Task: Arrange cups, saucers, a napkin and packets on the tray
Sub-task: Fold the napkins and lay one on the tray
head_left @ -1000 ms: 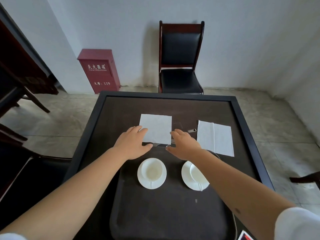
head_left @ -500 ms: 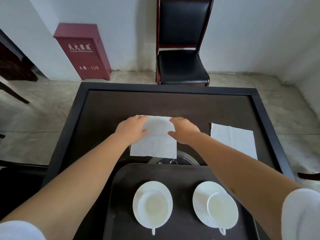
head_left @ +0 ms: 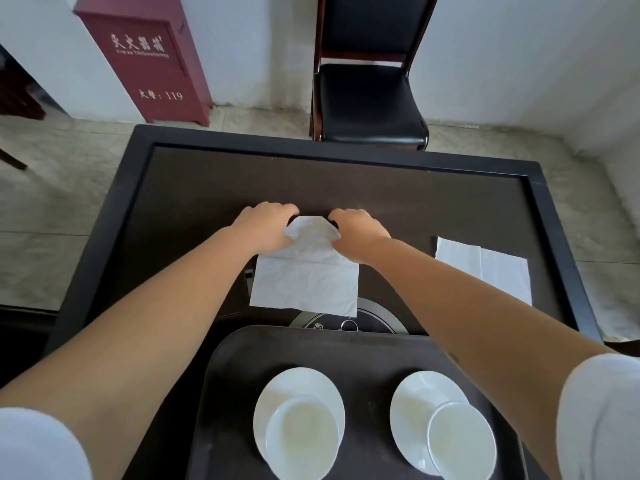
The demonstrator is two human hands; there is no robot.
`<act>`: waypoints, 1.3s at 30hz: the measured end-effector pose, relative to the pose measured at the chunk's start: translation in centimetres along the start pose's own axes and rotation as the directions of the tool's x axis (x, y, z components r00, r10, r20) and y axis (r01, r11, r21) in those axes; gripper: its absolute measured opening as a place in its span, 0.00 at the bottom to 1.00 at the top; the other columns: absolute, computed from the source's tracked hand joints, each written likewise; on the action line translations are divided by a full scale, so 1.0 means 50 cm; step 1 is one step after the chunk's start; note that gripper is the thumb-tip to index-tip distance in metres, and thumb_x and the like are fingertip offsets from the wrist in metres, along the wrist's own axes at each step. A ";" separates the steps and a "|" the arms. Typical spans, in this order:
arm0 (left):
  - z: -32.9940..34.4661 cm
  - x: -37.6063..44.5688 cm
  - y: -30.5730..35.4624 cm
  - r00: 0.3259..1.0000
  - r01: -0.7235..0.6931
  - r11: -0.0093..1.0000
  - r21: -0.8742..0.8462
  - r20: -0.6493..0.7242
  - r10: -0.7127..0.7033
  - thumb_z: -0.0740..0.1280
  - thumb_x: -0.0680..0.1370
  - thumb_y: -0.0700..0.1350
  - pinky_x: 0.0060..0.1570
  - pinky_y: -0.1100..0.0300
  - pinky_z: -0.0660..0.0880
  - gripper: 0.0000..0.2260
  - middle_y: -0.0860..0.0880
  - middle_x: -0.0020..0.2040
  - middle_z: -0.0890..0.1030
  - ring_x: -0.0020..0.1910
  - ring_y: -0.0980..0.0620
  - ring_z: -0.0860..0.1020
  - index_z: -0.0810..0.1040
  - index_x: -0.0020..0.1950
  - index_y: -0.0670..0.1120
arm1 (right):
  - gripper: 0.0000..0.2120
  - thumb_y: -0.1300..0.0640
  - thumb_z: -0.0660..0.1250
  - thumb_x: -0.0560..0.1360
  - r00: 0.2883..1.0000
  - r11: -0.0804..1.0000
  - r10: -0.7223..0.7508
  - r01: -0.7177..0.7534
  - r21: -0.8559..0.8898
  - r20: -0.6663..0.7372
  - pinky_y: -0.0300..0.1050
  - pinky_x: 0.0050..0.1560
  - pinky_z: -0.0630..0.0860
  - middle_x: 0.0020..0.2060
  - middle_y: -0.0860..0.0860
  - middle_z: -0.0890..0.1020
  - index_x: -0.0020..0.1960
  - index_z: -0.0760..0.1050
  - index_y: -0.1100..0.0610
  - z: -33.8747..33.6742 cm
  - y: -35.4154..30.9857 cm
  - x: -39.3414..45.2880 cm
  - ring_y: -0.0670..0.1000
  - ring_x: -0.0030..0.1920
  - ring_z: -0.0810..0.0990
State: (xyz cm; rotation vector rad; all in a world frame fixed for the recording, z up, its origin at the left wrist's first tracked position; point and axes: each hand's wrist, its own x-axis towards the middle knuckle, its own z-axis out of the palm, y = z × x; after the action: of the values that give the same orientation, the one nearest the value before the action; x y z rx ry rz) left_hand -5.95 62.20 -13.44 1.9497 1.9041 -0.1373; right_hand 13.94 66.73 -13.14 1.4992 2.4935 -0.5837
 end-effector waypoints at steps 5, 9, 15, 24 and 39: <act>0.003 -0.040 0.009 0.989 -0.070 0.997 -0.026 -0.133 0.066 0.64 0.78 0.44 0.40 0.56 0.68 0.03 0.52 0.45 0.74 0.41 0.53 0.74 0.77 0.48 0.52 | 0.03 0.57 0.65 0.75 0.999 0.998 -0.001 0.003 0.059 -0.038 0.47 0.43 0.78 0.48 0.50 0.72 0.46 0.76 0.50 0.001 0.009 -0.019 0.53 0.44 0.74; -0.002 -0.081 0.015 0.976 -0.065 0.995 -0.078 -0.213 0.047 0.64 0.79 0.43 0.38 0.57 0.70 0.05 0.53 0.45 0.75 0.39 0.53 0.74 0.76 0.45 0.51 | 0.05 0.58 0.63 0.75 0.998 0.995 0.008 -0.003 0.100 -0.057 0.48 0.41 0.79 0.44 0.49 0.74 0.42 0.75 0.51 0.000 0.009 -0.054 0.51 0.40 0.75; -0.021 -0.160 0.035 0.972 -0.092 0.990 -0.109 -0.227 0.065 0.64 0.77 0.41 0.41 0.56 0.73 0.04 0.52 0.46 0.76 0.42 0.51 0.75 0.77 0.46 0.48 | 0.03 0.57 0.63 0.76 0.998 0.996 -0.051 0.054 0.075 -0.044 0.50 0.47 0.78 0.47 0.49 0.75 0.47 0.76 0.52 -0.006 0.002 -0.133 0.52 0.45 0.75; 0.025 -0.261 0.044 0.988 -0.129 0.989 0.075 -0.080 0.135 0.64 0.78 0.43 0.47 0.55 0.74 0.04 0.53 0.53 0.77 0.52 0.51 0.74 0.78 0.50 0.49 | 0.08 0.53 0.63 0.77 0.980 0.976 -0.199 0.197 -0.096 -0.011 0.49 0.53 0.70 0.55 0.51 0.77 0.52 0.78 0.54 0.019 -0.008 -0.247 0.54 0.57 0.72; 0.051 -0.189 0.058 0.992 -0.035 0.998 0.050 -0.118 0.041 0.65 0.79 0.50 0.62 0.48 0.70 0.25 0.48 0.72 0.68 0.69 0.46 0.67 0.64 0.74 0.48 | 0.23 0.48 0.65 0.78 0.997 0.993 0.034 -0.027 0.117 -0.063 0.53 0.60 0.73 0.65 0.51 0.73 0.70 0.67 0.52 0.057 0.027 -0.209 0.55 0.65 0.69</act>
State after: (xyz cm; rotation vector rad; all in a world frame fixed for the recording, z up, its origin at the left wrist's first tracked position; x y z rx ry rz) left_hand -3.16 52.51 -11.84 2.0663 1.9534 -0.0577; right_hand 19.98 57.69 -12.46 1.6193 2.5190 -0.6974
